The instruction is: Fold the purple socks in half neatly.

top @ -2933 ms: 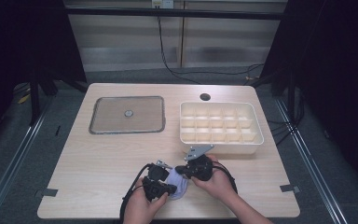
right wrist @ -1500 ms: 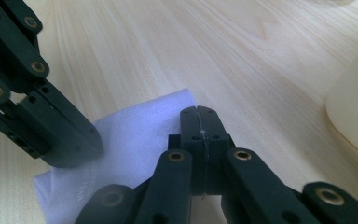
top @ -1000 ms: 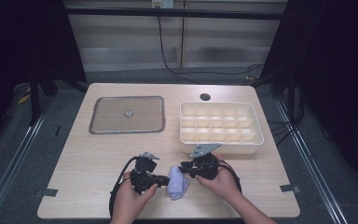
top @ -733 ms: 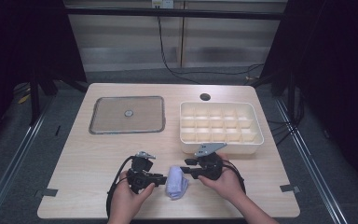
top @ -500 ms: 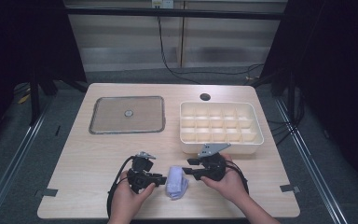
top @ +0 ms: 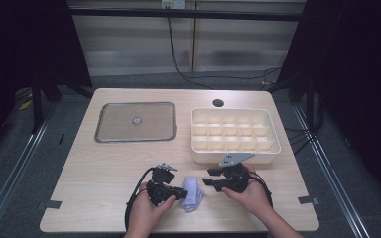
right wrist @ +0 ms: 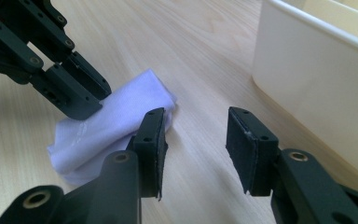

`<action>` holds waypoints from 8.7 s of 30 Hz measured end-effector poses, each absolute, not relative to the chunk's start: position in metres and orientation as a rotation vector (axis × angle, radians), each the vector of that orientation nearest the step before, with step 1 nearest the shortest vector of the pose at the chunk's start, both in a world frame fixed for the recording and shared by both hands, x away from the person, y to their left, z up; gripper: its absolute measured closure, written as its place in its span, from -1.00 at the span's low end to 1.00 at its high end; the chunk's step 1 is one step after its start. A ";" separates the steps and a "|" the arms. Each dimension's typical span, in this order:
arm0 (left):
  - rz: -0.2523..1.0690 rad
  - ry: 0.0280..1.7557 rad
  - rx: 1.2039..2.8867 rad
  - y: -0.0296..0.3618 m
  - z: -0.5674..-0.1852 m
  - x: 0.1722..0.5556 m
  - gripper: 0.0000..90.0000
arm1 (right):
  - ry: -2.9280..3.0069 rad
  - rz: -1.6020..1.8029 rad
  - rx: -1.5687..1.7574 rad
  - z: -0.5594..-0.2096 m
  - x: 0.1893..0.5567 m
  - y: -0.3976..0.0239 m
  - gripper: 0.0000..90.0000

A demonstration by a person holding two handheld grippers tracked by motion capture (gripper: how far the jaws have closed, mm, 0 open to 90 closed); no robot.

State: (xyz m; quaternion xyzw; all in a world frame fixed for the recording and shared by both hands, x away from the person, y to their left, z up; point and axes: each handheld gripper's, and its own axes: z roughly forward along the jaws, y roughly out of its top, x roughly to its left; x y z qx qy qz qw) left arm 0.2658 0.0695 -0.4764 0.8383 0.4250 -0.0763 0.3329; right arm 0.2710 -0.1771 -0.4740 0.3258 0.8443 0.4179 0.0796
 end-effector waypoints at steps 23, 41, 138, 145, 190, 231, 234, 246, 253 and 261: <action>-0.210 1.069 2.157 0.052 -0.462 0.266 0.47 | 2.495 1.279 1.060 -0.462 0.261 -0.207 0.15; -0.110 1.112 2.137 0.112 -0.466 0.264 0.29 | 2.534 1.281 1.174 -0.476 0.250 -0.197 0.00; 0.404 0.989 2.147 0.171 -0.507 0.274 -0.54 | 2.608 1.161 1.226 -0.487 0.256 -0.192 -0.08; 0.407 0.992 2.145 0.171 -0.507 0.274 -0.55 | 2.653 1.166 1.272 -0.494 0.259 -0.190 0.10; 0.406 0.993 2.143 0.170 -0.507 0.274 -0.55 | 2.728 1.095 1.387 -0.437 0.274 -0.204 0.60; 0.409 0.995 2.139 0.170 -0.508 0.275 -0.55 | 2.679 0.934 1.381 -0.358 0.296 -0.248 0.60; 0.407 0.995 2.140 0.170 -0.508 0.275 -0.55 | 2.670 0.934 1.384 -0.356 0.298 -0.251 0.60; 0.411 0.996 2.140 0.170 -0.508 0.275 -0.56 | 2.624 0.936 1.429 -0.352 0.304 -0.265 0.60; 0.411 0.996 2.140 0.170 -0.508 0.275 -0.56 | 2.611 0.928 1.437 -0.350 0.307 -0.271 0.60; 0.411 0.997 2.140 0.170 -0.508 0.275 -0.56 | 2.564 0.911 1.495 -0.352 0.312 -0.286 0.60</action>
